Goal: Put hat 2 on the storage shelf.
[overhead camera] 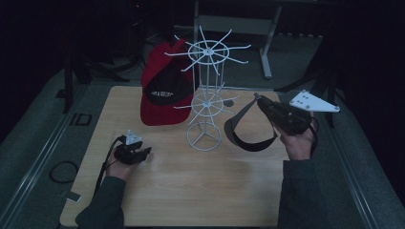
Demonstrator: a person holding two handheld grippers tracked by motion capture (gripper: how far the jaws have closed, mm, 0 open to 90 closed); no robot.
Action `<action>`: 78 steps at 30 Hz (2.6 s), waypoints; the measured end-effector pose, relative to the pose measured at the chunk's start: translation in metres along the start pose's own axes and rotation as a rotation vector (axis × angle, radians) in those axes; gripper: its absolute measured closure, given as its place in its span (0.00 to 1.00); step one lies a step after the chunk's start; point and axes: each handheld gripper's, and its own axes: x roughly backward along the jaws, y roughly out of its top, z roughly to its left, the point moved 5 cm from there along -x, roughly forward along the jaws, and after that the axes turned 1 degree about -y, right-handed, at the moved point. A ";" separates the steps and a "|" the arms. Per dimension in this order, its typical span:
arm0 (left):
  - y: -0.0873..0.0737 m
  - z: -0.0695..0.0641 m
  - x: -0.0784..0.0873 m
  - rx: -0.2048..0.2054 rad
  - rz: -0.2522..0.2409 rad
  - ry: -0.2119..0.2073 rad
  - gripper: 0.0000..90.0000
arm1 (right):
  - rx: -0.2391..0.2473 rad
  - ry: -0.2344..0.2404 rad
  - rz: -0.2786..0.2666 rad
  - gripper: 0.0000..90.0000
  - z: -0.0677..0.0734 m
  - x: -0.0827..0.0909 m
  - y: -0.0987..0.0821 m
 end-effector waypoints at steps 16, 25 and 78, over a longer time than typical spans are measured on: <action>0.000 0.000 0.000 0.002 -0.001 0.000 0.59 | -0.094 0.075 -0.064 0.97 0.000 0.001 0.016; 0.000 0.000 0.001 0.002 -0.001 -0.001 0.59 | -0.097 0.091 -0.084 0.98 0.000 0.000 0.028; 0.000 0.001 -0.001 -0.002 0.002 0.001 0.59 | -0.131 0.166 -0.204 0.97 0.001 -0.007 0.085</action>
